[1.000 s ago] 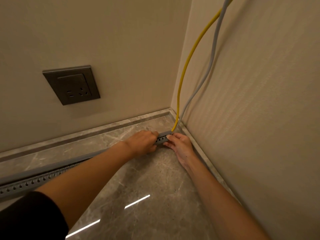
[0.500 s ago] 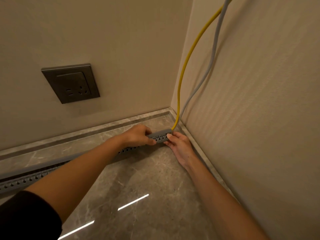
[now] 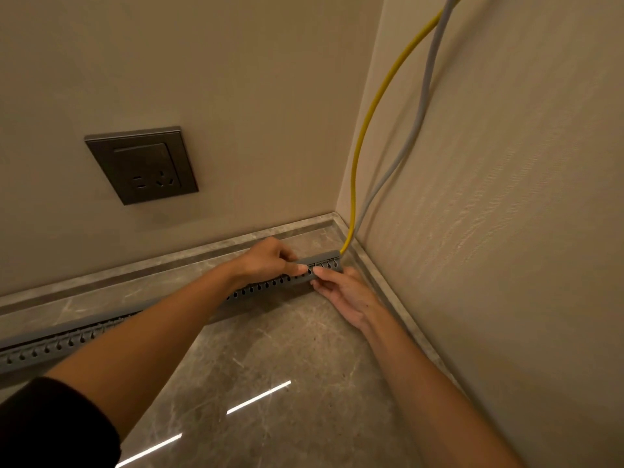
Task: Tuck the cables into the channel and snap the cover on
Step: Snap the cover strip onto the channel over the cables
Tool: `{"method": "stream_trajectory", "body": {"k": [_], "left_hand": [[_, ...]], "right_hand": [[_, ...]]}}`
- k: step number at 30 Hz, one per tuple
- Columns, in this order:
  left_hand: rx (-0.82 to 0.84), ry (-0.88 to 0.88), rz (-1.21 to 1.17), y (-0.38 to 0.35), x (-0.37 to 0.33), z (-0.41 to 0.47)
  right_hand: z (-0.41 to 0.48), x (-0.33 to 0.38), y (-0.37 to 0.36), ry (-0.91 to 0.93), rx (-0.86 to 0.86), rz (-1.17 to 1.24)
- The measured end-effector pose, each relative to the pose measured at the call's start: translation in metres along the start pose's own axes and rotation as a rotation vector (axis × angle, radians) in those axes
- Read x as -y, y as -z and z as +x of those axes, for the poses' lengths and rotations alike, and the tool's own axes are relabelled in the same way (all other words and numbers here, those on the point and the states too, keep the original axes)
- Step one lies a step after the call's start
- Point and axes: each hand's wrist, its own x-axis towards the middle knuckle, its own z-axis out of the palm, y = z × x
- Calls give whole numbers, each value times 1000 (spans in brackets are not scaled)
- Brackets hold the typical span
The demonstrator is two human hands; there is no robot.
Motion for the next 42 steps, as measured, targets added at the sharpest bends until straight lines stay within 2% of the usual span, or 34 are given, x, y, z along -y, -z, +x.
{"method": "stream_trajectory", "body": {"k": [7, 16, 20, 28, 35, 42], "left_hand": [[-84, -19, -71, 6, 1, 5], [-101, -2, -9, 7, 3, 8], [-94, -33, 110, 2, 3, 8], [-113, -26, 78, 2, 0, 9], [-119, -22, 97, 1, 0, 11], [-116, -13, 92, 2, 3, 12]], "right_hand": [[7, -5, -3, 36, -37, 48], [10, -13, -6, 107, -87, 102], [7, -12, -4, 118, -44, 106], [4, -9, 0, 87, 35, 139], [-2, -7, 11, -33, 104, 74], [0, -8, 8, 33, 89, 135]]}}
